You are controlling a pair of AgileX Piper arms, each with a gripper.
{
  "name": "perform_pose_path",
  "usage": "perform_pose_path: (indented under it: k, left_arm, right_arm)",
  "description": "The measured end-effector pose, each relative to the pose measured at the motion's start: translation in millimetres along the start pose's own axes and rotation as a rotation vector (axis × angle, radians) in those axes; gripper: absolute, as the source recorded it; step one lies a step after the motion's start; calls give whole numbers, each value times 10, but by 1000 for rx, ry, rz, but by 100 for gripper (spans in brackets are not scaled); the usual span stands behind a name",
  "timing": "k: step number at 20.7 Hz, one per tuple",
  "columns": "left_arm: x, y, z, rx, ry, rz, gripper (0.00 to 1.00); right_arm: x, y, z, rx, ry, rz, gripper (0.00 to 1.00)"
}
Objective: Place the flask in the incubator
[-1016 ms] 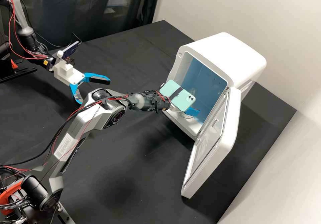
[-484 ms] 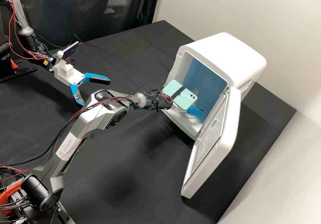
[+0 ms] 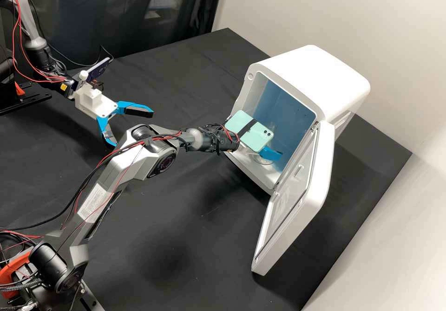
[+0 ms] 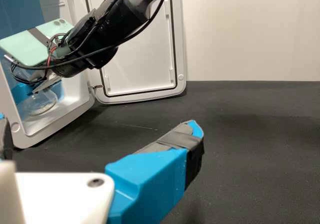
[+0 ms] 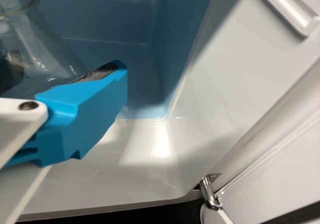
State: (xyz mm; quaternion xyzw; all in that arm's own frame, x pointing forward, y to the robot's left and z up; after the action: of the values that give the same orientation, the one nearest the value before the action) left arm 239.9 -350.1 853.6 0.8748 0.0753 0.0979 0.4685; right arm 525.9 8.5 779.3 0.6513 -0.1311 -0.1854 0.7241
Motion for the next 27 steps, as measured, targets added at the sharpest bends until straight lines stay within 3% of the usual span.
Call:
perform_pose_path:
  k: [7,27]
  left_arm:
    - [0,0,0,0,0,0,100]
    - [0,0,0,0,0,0,100]
  right_arm:
    - [38,-73,67,6,-33,-14,100]
    - [48,-96,80,7,-36,-22,100]
